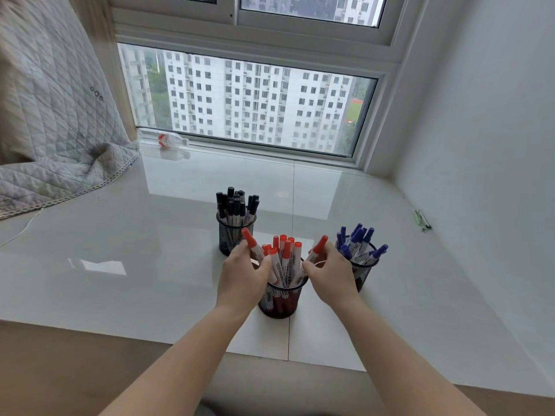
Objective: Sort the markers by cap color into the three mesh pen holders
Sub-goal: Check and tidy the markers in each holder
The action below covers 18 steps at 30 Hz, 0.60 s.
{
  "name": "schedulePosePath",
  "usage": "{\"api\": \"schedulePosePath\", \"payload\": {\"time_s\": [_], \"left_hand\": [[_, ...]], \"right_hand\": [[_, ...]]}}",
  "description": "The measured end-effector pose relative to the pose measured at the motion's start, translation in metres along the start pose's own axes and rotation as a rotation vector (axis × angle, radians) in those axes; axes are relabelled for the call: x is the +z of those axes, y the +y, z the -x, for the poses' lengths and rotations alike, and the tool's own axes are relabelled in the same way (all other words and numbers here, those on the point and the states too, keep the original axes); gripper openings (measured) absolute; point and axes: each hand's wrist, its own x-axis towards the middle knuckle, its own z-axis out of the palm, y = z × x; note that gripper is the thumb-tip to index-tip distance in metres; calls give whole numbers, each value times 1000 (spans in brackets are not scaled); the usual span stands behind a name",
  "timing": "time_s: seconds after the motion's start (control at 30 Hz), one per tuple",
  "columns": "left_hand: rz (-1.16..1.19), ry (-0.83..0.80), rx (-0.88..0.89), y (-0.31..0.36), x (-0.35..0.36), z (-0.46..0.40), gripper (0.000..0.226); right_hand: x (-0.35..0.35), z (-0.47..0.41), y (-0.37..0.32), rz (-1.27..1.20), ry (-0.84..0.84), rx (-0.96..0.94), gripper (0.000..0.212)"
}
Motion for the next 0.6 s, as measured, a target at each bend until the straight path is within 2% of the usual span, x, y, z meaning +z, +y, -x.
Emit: {"api": "schedulePosePath", "payload": {"time_s": [0.1,0.2,0.4,0.6], "left_hand": [[14,58,48,0,-3,-2,15],[-34,22,92,-4,-3,-3,28],[-181,13,109,-10,1,2,14],[-167,34,117,-15,5,5,14]], "right_hand": [[-1,2,-3,33,34,-47,19],[-1,4,-8,67,53,-127,31],[2,8,-6,131,112,-234,57],[2,4,1,121,105,-295,44]]}}
